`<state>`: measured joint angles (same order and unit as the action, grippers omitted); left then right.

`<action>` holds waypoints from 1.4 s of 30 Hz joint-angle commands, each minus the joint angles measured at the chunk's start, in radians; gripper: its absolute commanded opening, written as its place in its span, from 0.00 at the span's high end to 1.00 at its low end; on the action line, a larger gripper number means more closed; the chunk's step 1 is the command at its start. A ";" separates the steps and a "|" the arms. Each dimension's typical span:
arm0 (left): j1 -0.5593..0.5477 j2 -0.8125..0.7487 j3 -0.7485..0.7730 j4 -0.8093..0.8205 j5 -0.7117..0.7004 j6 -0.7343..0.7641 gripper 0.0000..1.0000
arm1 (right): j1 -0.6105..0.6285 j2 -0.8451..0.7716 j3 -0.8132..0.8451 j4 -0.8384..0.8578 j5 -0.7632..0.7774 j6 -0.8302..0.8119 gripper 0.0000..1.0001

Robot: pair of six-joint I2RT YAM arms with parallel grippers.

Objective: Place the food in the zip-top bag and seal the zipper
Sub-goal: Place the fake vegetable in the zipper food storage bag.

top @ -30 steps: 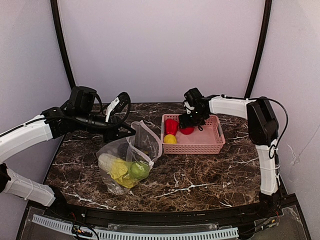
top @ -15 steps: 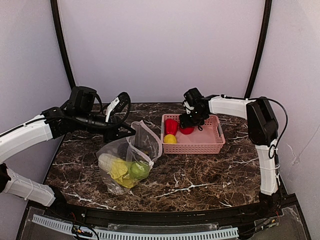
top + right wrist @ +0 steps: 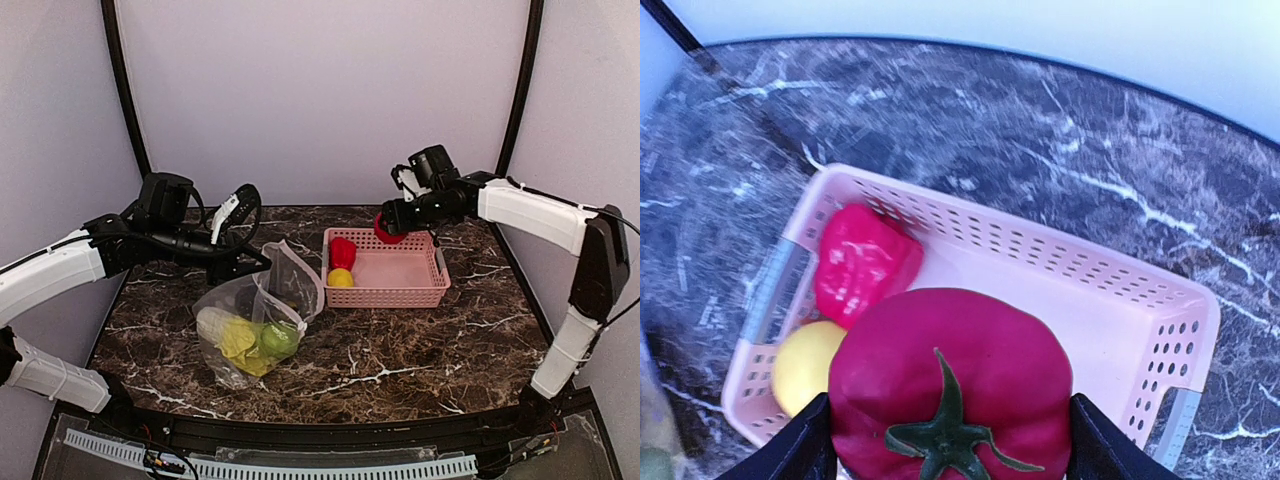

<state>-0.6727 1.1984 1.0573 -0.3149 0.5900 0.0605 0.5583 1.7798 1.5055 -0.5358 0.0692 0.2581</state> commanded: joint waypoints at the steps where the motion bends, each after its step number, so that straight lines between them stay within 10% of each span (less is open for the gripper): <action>1: -0.008 -0.016 -0.006 0.015 0.009 0.010 0.99 | 0.033 -0.199 -0.103 0.099 -0.194 -0.005 0.29; 19: -0.008 -0.015 -0.008 0.019 0.014 0.006 0.99 | 0.392 -0.280 -0.252 0.434 -0.508 0.053 0.30; 42: -0.010 -0.025 -0.009 0.026 0.042 0.000 0.99 | 0.484 -0.017 -0.094 0.394 -0.372 0.119 0.31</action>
<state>-0.6773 1.1984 1.0573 -0.3149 0.6014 0.0601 1.0332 1.7267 1.3674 -0.1772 -0.3431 0.3363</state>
